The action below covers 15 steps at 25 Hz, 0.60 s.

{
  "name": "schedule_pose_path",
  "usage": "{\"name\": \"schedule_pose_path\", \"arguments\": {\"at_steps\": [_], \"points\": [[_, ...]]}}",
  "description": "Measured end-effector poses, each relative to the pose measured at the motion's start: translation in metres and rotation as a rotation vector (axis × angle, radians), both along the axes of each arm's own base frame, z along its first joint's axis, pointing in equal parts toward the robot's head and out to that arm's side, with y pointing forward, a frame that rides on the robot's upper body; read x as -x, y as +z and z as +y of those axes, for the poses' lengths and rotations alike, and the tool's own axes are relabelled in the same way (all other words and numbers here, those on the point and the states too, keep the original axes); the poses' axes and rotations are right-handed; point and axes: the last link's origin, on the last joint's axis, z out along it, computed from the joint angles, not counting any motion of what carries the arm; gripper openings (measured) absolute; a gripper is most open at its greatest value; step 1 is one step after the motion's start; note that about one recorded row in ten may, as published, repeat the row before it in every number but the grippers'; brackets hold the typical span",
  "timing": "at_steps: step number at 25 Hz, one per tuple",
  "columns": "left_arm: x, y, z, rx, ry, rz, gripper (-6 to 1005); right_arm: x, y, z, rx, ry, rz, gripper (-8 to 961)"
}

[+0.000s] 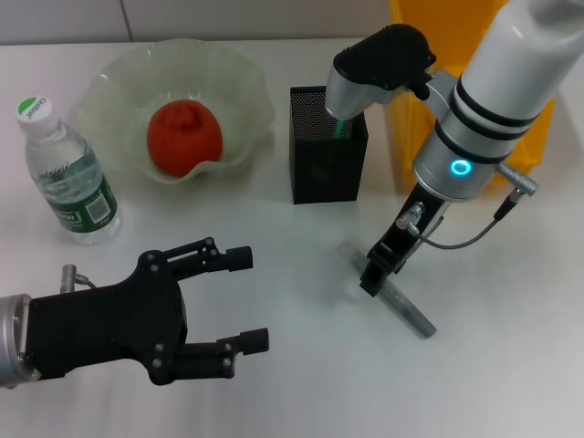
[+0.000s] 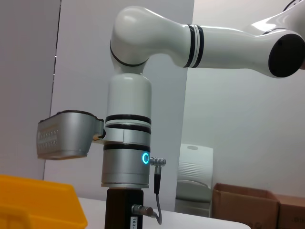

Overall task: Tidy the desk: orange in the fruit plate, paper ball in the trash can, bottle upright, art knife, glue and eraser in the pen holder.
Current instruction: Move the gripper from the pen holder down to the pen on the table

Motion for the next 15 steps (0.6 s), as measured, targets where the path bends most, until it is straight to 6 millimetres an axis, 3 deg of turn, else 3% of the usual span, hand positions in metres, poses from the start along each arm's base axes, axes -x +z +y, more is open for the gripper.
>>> {"name": "schedule_pose_path", "arguments": {"at_steps": [15], "points": [[0.0004,-0.0016,0.0022,-0.003,0.009,0.005,832,-0.0055,-0.0034,0.0012,-0.017,-0.015,0.009,454]]}}
